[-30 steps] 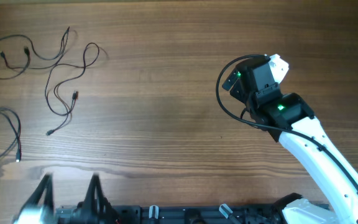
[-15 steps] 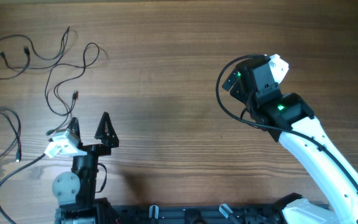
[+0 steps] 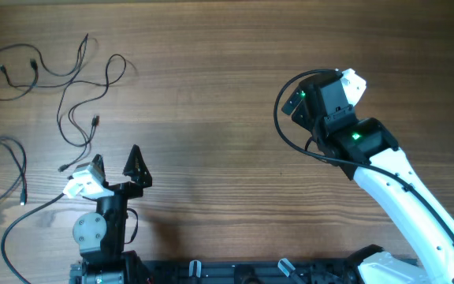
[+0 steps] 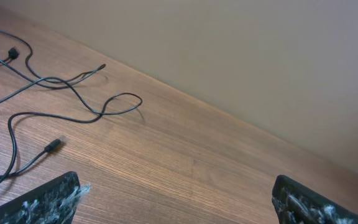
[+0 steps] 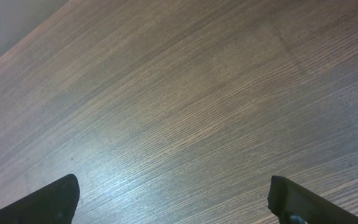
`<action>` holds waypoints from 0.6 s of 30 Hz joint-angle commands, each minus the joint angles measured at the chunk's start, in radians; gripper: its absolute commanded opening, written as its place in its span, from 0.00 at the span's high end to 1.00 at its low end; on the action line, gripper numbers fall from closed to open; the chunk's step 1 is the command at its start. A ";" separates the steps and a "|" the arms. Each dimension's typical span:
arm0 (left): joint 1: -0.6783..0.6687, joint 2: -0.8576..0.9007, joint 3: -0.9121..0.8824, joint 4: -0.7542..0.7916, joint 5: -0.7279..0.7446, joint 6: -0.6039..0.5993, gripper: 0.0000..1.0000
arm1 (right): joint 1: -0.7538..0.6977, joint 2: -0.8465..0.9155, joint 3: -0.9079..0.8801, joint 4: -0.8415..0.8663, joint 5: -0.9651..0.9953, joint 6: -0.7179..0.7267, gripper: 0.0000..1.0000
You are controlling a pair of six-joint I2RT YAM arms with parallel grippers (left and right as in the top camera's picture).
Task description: Untangle cables
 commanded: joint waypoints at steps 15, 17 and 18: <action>-0.006 -0.025 -0.005 -0.008 -0.012 0.248 0.00 | 0.000 0.008 0.005 0.002 -0.002 0.006 0.00; -0.006 -0.025 -0.005 -0.006 0.003 0.353 0.00 | 0.000 0.008 0.005 0.002 -0.002 0.006 0.00; -0.006 -0.025 -0.005 -0.006 0.002 0.362 0.00 | 0.000 0.008 0.005 0.002 -0.002 0.006 0.00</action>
